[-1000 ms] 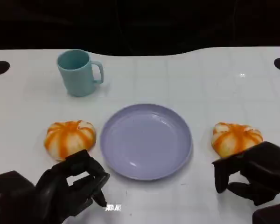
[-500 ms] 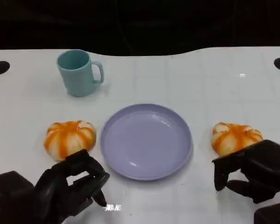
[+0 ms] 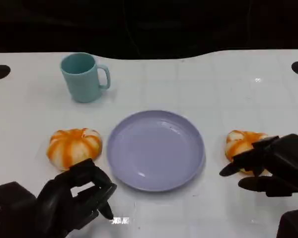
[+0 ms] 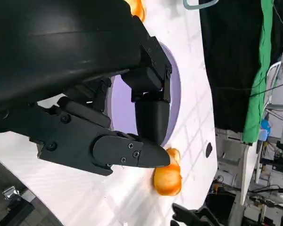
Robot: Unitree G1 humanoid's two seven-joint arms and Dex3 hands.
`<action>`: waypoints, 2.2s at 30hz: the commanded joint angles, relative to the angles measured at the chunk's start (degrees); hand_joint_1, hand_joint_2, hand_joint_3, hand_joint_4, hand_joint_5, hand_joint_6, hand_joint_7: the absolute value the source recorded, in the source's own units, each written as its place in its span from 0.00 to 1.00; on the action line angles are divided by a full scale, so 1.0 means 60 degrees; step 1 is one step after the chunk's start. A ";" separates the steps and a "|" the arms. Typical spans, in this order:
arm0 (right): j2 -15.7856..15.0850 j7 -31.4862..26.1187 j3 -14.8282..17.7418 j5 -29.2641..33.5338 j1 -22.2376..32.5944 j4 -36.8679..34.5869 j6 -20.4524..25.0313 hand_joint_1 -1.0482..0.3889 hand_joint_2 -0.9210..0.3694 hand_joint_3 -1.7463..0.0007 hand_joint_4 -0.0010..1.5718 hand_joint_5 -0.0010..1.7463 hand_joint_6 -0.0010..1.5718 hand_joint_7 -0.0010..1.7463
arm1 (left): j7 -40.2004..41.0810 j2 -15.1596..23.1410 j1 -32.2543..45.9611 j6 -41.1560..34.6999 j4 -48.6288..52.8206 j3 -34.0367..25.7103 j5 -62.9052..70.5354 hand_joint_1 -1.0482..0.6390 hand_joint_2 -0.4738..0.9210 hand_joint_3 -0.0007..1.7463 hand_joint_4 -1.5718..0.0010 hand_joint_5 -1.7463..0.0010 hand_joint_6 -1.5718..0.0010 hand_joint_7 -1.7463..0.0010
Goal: Grasp the bread from the table and place it into the plate.
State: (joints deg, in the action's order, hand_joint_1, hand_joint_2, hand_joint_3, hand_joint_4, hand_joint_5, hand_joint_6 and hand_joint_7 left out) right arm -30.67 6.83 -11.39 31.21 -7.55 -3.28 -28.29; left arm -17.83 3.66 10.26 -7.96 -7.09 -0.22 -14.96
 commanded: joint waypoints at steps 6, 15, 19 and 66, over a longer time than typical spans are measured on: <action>-0.0315 0.0339 0.0797 -0.0452 0.0165 0.0772 0.0256 0.37 0.00 0.95 0.35 0.29 0.47 0.00 | -0.0087 0.0139 -0.0012 0.0074 0.0098 -0.0100 -0.0029 0.29 1.00 0.15 0.53 0.00 0.57 0.14; -0.0363 0.0417 0.1331 -0.0039 0.0427 0.1745 0.1072 0.36 0.00 0.95 0.23 0.15 0.32 0.00 | -0.0145 0.0176 -0.0035 0.0153 0.0169 -0.0098 0.0011 0.29 1.00 0.15 0.54 0.00 0.57 0.14; -0.0585 0.0657 0.1417 0.0290 0.0529 0.2150 0.1412 0.39 0.06 0.99 0.16 0.11 0.25 0.00 | -0.0197 0.0170 -0.0049 0.0177 0.0214 -0.0107 -0.0029 0.29 1.00 0.16 0.54 0.00 0.58 0.14; -0.0026 0.0042 -0.1810 0.2951 -0.3274 -0.4073 0.1850 0.49 0.11 1.00 0.15 0.08 0.21 0.00 | 0.0111 0.0060 -0.0062 -0.0107 0.0008 -0.0035 0.0092 0.29 1.00 0.15 0.53 0.00 0.57 0.13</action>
State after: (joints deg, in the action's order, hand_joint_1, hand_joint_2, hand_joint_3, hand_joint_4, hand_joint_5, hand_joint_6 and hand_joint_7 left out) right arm -31.25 7.52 -21.33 49.71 -25.18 -25.21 -17.04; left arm -17.52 3.23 9.73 -8.28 -6.50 -0.12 -14.72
